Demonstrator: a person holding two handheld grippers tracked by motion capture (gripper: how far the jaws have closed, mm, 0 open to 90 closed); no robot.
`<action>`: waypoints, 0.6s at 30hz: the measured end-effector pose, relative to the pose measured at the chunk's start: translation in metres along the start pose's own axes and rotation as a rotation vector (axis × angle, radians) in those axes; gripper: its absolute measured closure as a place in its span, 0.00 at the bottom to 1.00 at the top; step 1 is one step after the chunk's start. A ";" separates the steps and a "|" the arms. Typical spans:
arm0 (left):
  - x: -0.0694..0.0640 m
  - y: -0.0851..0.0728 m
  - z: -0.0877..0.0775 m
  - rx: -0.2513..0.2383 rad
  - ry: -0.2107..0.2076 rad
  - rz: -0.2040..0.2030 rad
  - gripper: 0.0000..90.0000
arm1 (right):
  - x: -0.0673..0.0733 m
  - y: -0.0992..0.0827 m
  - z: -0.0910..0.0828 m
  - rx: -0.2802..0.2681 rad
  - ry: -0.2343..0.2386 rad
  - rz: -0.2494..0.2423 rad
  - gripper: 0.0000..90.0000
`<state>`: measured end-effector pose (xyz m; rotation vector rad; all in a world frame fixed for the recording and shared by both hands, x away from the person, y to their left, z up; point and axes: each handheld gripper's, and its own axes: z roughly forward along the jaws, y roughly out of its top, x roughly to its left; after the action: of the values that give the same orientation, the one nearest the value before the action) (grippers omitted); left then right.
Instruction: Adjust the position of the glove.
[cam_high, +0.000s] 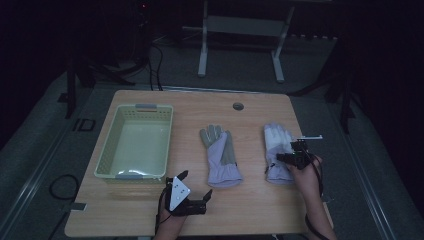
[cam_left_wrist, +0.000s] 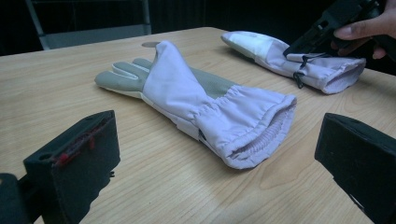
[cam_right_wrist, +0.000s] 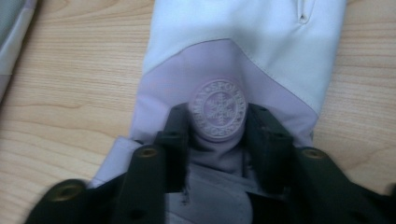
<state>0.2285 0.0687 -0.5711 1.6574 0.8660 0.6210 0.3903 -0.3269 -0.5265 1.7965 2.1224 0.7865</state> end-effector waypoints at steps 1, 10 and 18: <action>0.000 0.000 0.000 0.000 0.000 0.000 0.00 | 0.000 0.000 0.000 0.000 0.000 0.000 0.73; 0.000 0.000 0.000 -0.002 0.003 -0.005 0.00 | 0.018 0.015 -0.029 -0.022 0.000 -0.031 0.89; 0.000 0.000 0.000 -0.001 0.004 -0.005 0.00 | 0.040 0.042 -0.077 -0.119 0.014 -0.037 0.89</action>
<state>0.2286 0.0690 -0.5711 1.6532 0.8728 0.6211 0.3765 -0.3027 -0.4340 1.6918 2.0649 0.8988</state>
